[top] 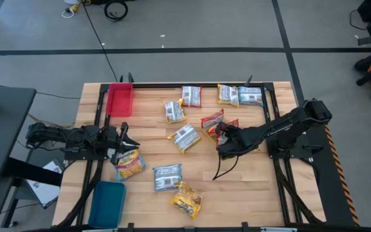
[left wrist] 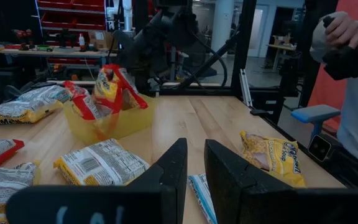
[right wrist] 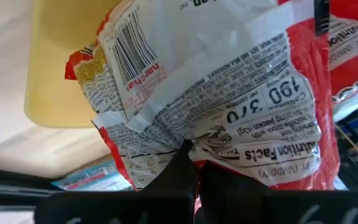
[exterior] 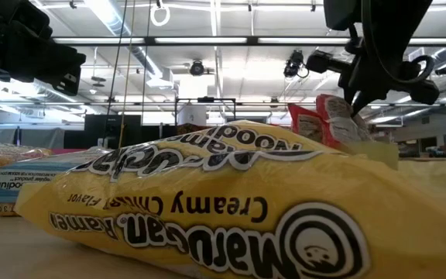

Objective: Sort Maruchan noodles
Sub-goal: Adjust the red noodle packs in the yellow bin

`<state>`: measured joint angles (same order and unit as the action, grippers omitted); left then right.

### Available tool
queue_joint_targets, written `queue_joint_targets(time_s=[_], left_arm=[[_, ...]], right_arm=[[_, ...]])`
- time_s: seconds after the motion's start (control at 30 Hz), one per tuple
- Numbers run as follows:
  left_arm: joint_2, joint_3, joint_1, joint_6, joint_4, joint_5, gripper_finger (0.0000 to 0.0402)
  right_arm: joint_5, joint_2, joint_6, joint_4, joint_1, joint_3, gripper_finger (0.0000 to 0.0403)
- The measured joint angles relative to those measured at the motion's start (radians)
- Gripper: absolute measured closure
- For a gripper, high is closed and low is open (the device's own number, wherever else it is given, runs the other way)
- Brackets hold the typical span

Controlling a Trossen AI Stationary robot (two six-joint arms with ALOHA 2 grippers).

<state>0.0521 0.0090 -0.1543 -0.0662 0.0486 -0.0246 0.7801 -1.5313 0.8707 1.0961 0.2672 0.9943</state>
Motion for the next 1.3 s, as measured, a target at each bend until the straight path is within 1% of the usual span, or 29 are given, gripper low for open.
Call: queue_joint_targets(time_s=[0.13,0.27,0.37,0.53,0.63,0.67,0.9,1.0,1.1,1.17,1.23,1.3], left_arm=[[0.0,0.0,0.0,0.0,0.0,0.0,0.034],[0.0,0.0,0.0,0.0,0.0,0.0,0.034],[0.0,0.0,0.0,0.0,0.0,0.0,0.034],[0.0,0.0,0.0,0.0,0.0,0.0,0.034],[0.0,0.0,0.0,0.0,0.0,0.0,0.034],[0.0,0.0,0.0,0.0,0.0,0.0,0.034],[0.0,0.0,0.0,0.0,0.0,0.0,0.034],[0.0,0.0,0.0,0.0,0.0,0.0,0.034],[0.0,0.0,0.0,0.0,0.0,0.0,0.034],[0.0,0.0,0.0,0.0,0.0,0.0,0.034],[0.0,0.0,0.0,0.003,0.0,0.0,0.034],[0.0,0.0,0.0,0.017,0.013,-0.012,0.034]], right_arm=[[0.025,0.03,0.021,0.008,0.004,0.0,0.0394],[0.092,0.071,0.042,0.051,0.019,0.0,0.0394],[0.102,0.086,0.047,0.087,0.028,0.0,0.0394],[0.122,0.08,0.046,0.099,0.042,0.0,0.0394],[0.213,0.083,0.059,0.11,0.054,0.0,0.0394],[0.228,0.091,0.064,0.114,0.055,0.0,0.0394],[0.18,0.128,0.069,0.148,0.037,0.0,0.0396],[0.121,0.114,0.1,0.122,0.024,-0.013,0.0396],[0.054,0.102,0.157,0.063,0.029,-0.047,0.0396],[0.035,0.097,0.178,0.018,0.038,-0.065,0.0396],[0.014,0.098,0.176,-0.046,0.048,-0.075,0.0396],[-0.035,0.102,0.151,-0.119,0.056,-0.072,0.0397]])
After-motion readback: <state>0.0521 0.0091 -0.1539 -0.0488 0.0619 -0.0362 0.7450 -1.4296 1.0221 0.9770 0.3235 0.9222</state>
